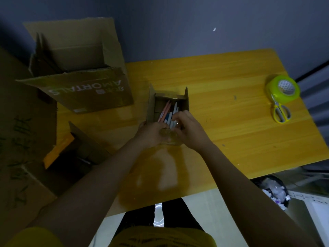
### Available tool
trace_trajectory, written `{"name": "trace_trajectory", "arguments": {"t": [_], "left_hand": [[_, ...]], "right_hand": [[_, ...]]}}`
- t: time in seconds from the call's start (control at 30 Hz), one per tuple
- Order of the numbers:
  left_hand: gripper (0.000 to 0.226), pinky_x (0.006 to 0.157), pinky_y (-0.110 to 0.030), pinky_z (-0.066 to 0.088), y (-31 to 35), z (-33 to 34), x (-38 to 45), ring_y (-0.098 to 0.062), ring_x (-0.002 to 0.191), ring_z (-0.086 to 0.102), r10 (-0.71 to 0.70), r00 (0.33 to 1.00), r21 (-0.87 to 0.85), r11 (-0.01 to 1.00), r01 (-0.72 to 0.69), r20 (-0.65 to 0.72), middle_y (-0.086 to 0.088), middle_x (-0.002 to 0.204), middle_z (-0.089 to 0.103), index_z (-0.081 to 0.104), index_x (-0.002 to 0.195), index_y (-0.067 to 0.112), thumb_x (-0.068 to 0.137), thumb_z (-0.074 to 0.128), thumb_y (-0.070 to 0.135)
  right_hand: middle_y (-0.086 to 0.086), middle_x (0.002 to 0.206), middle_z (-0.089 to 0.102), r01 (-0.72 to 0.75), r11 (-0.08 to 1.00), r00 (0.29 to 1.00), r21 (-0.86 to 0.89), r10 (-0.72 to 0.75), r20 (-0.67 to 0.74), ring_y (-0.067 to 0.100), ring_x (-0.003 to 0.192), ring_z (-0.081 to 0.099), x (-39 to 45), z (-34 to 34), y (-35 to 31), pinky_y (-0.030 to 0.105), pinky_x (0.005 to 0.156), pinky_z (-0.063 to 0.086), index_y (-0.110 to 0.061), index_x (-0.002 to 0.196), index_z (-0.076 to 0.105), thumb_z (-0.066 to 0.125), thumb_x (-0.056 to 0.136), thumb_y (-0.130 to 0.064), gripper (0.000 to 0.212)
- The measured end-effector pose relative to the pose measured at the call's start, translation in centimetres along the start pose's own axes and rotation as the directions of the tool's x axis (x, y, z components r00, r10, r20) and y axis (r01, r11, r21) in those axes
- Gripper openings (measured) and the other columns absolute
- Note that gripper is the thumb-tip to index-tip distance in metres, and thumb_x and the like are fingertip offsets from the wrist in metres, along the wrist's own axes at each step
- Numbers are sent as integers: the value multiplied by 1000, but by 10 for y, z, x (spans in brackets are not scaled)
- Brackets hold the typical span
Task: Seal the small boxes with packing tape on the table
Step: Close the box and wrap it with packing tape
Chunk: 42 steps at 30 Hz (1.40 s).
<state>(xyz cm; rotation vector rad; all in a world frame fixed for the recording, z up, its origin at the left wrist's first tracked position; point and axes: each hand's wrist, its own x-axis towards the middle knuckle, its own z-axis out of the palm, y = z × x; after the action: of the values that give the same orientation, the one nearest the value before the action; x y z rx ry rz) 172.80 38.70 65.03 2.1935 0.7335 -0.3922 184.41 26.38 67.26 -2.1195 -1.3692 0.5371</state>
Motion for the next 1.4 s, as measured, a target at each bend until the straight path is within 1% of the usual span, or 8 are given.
{"name": "trace_trajectory", "arguments": {"t": [0.17,0.33,0.43,0.77,1.17,1.23,1.33,1.4], "left_hand": [[38,110,-43,30,-1,-2,0,-19,122,51,15,1000,-9,1000,-14,17,3,129,58,58,121,33,85,67,39],[38,111,-39,15,3,-1,-2,-18,129,44,6,999,71,997,-4,-31,4,135,55,55,125,34,88,63,36],[36,114,-42,16,4,1,-2,-20,128,45,-5,1000,37,999,6,-27,3,137,53,56,123,34,88,63,35],[36,114,-45,6,8,4,-5,-17,129,45,3,997,99,995,5,-79,5,135,55,55,126,32,91,60,37],[18,114,-46,7,13,7,-8,-17,113,56,-9,990,137,990,29,-142,5,112,66,61,110,28,93,56,31],[18,114,-46,8,16,7,-7,-18,110,57,-20,990,161,986,42,-136,4,107,66,61,109,26,94,54,30],[10,114,-47,10,18,7,-6,-17,105,58,-21,992,195,980,45,-121,4,100,66,57,100,27,95,51,33],[4,114,-48,10,17,8,-6,-17,105,59,-16,993,198,979,39,-119,5,99,66,53,93,30,95,51,33]], "right_hand": [[-7,100,39,10,1000,1000,9,-10,12,8,82,48,0,-3,-1,17,63,45,-8,109,56,65,85,-3,27],[-6,98,39,18,999,1000,-26,-18,22,13,80,49,0,-2,-1,35,65,50,-7,110,55,66,85,-5,27],[-6,98,39,20,999,1000,-43,-18,26,13,80,48,0,-2,-1,40,65,50,-7,110,55,65,84,-5,28],[-7,97,38,33,998,999,-53,-34,-2,7,77,44,-1,1,1,27,61,40,-7,109,55,64,84,-3,26],[6,108,47,74,991,997,-110,-71,29,21,85,60,3,-1,2,39,62,52,-9,112,54,64,86,-6,28],[10,113,48,120,977,992,-178,-111,57,26,83,61,2,-1,4,40,57,50,-8,115,54,66,84,-9,33],[16,117,50,149,943,988,-296,-133,73,29,81,61,-3,7,5,30,55,44,-5,122,53,77,76,-17,53],[18,114,53,115,931,993,-346,-115,20,29,84,62,-7,16,6,32,61,53,-4,123,51,86,68,-24,68]]}}
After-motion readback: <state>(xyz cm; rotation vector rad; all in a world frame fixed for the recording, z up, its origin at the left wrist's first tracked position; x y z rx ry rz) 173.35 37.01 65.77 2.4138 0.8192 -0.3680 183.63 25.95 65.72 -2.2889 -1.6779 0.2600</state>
